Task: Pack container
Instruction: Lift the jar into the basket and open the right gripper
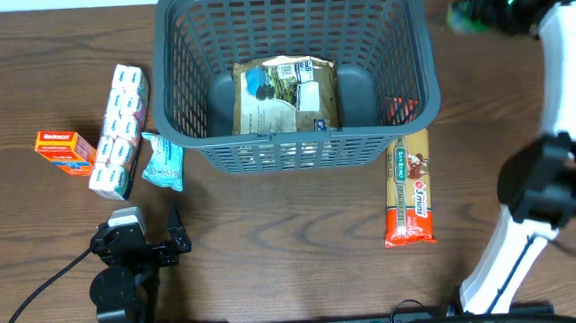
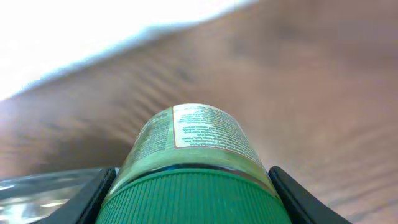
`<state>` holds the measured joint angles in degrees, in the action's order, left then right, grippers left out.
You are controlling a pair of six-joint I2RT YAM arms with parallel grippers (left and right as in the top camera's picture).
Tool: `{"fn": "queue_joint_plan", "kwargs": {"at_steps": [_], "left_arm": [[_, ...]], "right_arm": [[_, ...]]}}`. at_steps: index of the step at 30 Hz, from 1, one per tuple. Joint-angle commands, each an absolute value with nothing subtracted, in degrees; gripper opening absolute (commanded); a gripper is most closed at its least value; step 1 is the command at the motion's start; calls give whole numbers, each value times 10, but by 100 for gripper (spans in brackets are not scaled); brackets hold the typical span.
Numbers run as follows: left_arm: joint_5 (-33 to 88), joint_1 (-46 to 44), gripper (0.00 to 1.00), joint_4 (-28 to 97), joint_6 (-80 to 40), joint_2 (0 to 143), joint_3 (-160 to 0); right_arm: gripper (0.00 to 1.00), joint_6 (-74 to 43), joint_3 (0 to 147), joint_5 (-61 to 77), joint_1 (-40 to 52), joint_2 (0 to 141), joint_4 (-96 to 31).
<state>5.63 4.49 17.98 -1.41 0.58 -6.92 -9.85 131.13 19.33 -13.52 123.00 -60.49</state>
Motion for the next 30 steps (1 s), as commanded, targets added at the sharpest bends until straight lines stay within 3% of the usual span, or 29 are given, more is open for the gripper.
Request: {"fn": "queue_joint_plan", "kwargs": {"at_steps": [1,13,23,30], "left_arm": [[54,48,99,183,-6,2,-57],[54,48,98,183,-6,2,-57],[54,48,99,183,-6,2,-57],[54,48,98,183,-6,2,-57]], "right_arm": [[31,-106,1348,221,-100,1128,-601],[33,-72,1349,194,67,983,-640],[32,-108,1348,2,155,1075,-719],[34,-108,1348,-11,157,1146,-705]]}}
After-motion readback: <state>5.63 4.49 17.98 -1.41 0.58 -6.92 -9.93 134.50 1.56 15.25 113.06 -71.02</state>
